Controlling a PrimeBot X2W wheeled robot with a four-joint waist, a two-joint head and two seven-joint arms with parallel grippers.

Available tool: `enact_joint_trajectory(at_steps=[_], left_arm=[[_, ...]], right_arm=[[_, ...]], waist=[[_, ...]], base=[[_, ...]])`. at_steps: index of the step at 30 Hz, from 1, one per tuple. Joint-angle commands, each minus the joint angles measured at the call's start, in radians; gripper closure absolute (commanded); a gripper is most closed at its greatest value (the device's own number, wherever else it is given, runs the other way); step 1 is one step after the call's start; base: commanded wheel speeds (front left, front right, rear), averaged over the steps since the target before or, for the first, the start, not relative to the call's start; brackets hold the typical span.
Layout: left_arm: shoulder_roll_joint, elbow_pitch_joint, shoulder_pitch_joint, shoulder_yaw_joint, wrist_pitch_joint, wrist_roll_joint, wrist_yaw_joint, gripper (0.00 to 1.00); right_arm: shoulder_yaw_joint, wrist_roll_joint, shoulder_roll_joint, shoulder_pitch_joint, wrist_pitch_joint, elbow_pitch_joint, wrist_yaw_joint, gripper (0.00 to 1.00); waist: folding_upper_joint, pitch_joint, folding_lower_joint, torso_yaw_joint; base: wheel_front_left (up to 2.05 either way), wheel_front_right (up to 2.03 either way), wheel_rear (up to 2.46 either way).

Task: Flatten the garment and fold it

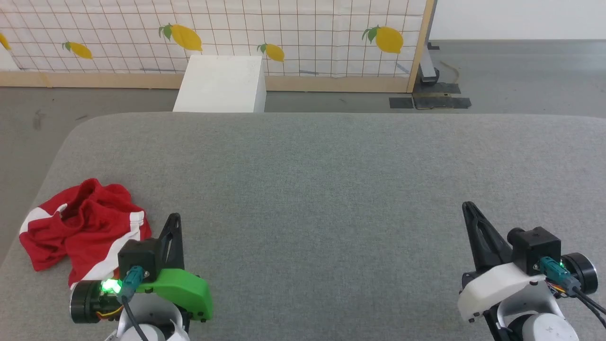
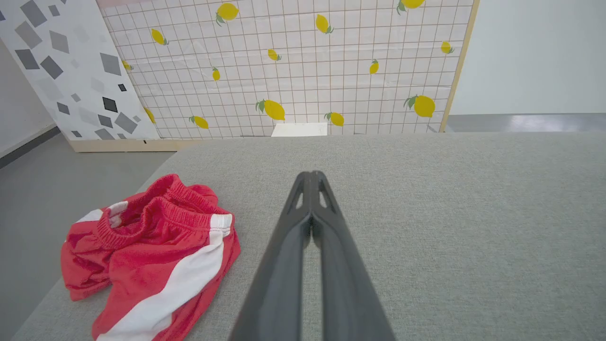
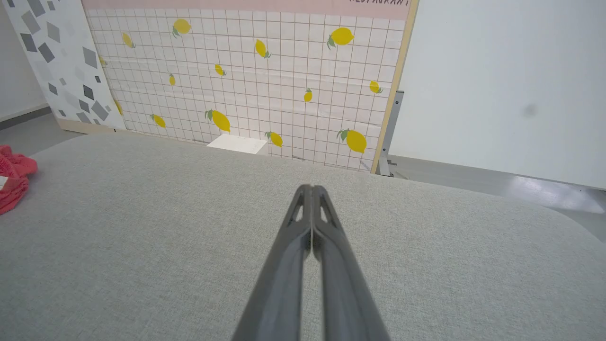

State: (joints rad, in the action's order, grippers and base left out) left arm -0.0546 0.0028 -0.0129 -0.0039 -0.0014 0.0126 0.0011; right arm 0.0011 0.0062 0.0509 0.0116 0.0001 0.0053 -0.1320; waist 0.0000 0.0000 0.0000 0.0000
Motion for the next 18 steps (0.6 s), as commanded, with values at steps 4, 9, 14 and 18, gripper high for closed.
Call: enact_joint_trajectory(at_steps=[4, 9, 14, 18], left_arm=[[0.004, -0.003, 0.013, 0.004, 0.001, -0.013, -0.001, 1.0], [0.0, 0.0, 0.0, -0.002, 0.0, 0.002, 0.0, 0.0], [0.0, 0.005, 0.0, -0.008, -0.007, 0.011, 0.001, 0.0], [0.0, 0.013, -0.001, -0.014, -0.015, 0.019, 0.002, 0.0]], right_arm=[[-0.001, -0.006, -0.001, -0.012, 0.0, -0.005, 0.001, 1.0], [0.0, 0.001, 0.0, 0.0, 0.0, 0.001, 0.0, 0.0], [-0.002, 0.012, 0.0, -0.002, -0.007, 0.006, 0.0, 0.0], [-0.006, 0.023, 0.0, -0.004, -0.016, 0.013, 0.0, 0.0]], waist=[[0.0, 0.0, 0.0, 0.0], [0.0, 0.0, 0.0, 0.0], [0.0, 0.0, 0.0, 0.0], [0.0, -0.001, 0.0, 0.0]], base=[[0.0, 0.0, 0.0], [0.0, 0.0, 0.0], [0.0, 0.0, 0.0], [0.0, 0.0, 0.0]])
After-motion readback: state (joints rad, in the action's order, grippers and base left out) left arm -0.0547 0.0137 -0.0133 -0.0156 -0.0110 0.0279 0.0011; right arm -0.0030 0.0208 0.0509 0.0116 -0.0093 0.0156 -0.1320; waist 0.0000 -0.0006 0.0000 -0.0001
